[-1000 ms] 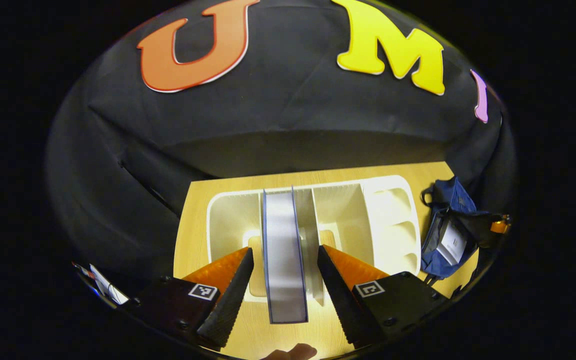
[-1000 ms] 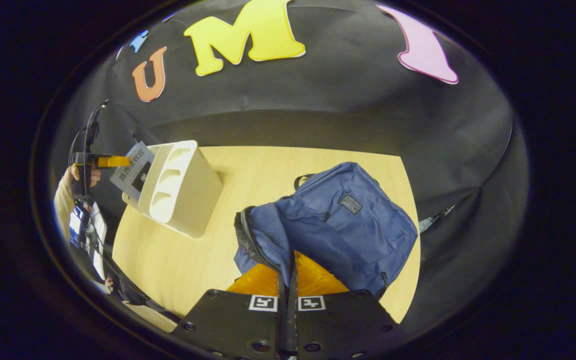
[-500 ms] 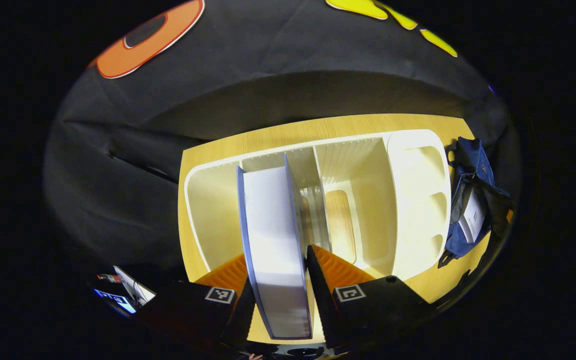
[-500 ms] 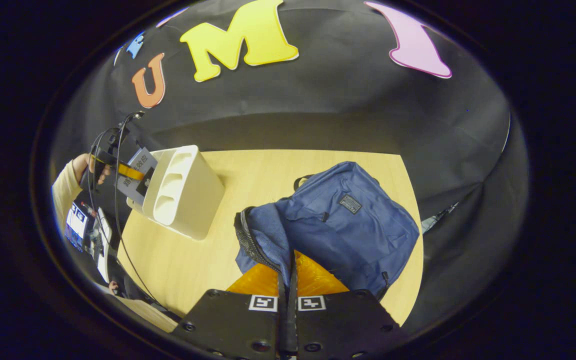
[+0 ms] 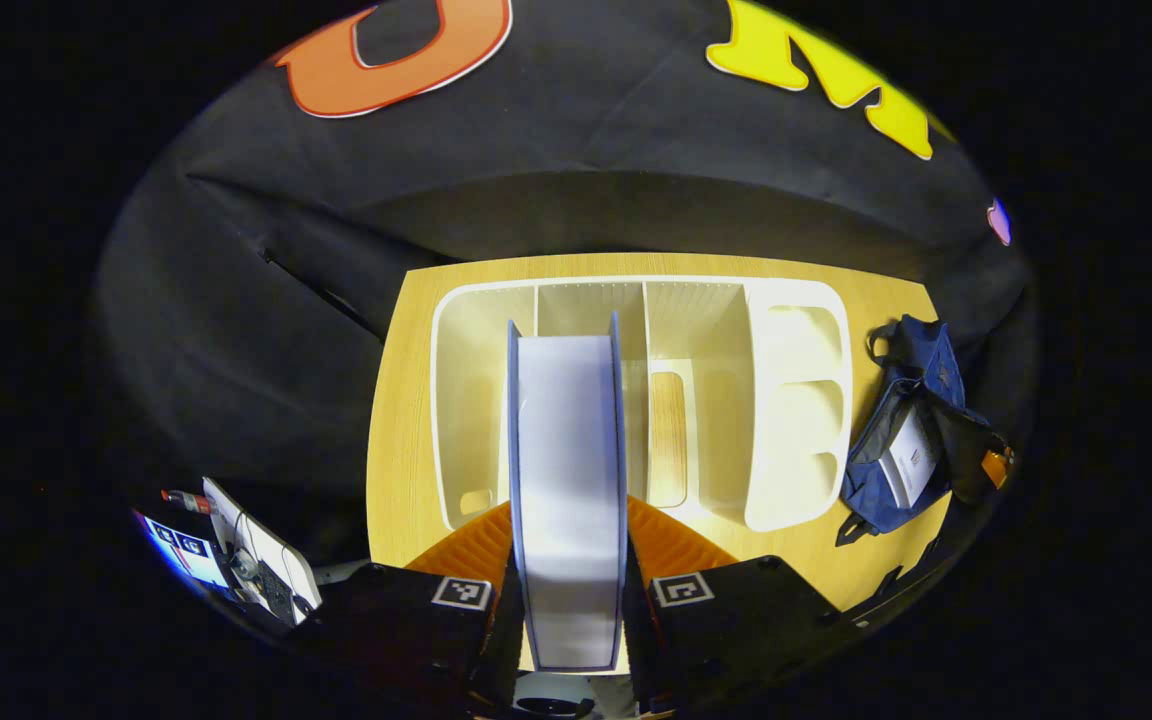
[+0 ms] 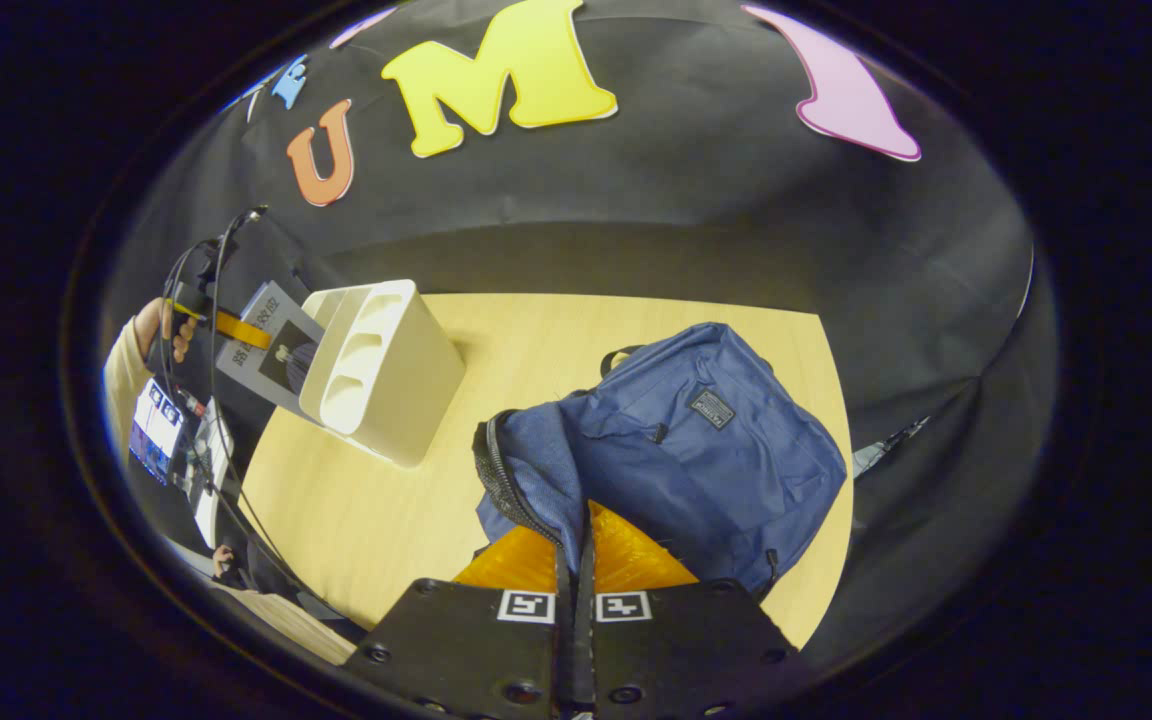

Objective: Open the schoolbag, grab two books from the bookshelf and put them into the schoolbag.

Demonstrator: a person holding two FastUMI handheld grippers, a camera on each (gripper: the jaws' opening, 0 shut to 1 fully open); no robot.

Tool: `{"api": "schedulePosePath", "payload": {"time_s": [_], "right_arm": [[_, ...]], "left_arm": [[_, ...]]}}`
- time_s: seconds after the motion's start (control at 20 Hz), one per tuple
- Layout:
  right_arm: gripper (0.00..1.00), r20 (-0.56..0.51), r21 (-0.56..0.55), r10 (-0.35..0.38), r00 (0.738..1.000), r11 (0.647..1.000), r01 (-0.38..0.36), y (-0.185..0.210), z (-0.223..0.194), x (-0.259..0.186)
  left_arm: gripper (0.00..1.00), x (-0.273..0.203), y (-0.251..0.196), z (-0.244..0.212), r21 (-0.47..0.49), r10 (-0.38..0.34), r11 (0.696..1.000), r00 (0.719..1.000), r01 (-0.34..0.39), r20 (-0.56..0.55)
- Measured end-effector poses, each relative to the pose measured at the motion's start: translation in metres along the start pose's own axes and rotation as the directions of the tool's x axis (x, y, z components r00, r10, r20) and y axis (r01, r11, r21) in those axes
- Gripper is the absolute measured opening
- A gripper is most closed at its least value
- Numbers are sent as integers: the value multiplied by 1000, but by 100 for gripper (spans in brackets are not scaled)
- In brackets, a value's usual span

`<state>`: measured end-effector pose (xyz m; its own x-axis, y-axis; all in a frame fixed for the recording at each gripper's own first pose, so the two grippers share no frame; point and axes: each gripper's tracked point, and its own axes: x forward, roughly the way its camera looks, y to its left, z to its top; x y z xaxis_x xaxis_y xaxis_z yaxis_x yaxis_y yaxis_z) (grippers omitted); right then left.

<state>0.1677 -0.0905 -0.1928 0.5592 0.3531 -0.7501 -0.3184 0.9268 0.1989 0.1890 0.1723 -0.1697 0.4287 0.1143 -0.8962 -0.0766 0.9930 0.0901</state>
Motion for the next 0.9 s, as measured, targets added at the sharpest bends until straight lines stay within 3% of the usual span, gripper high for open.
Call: {"api": "schedulePosePath", "payload": {"time_s": [0.35,0.6,0.75,0.9], "right_arm": [[0,-35,-38,91,995,995,-92,4,-9,0],[0,-57,-79,135,989,987,-139,4,-15,1],[1,-65,-91,155,986,983,-160,6,-15,2],[2,-76,-101,177,981,978,-184,6,-15,1]], "left_arm": [[45,-90,2,-60,-168,-34,985,996,48,85],[44,-119,-38,-101,-341,-149,919,976,196,159],[45,-129,-79,-119,-378,-245,871,945,312,215],[45,-124,-116,-143,-406,-296,841,932,358,210]]}}
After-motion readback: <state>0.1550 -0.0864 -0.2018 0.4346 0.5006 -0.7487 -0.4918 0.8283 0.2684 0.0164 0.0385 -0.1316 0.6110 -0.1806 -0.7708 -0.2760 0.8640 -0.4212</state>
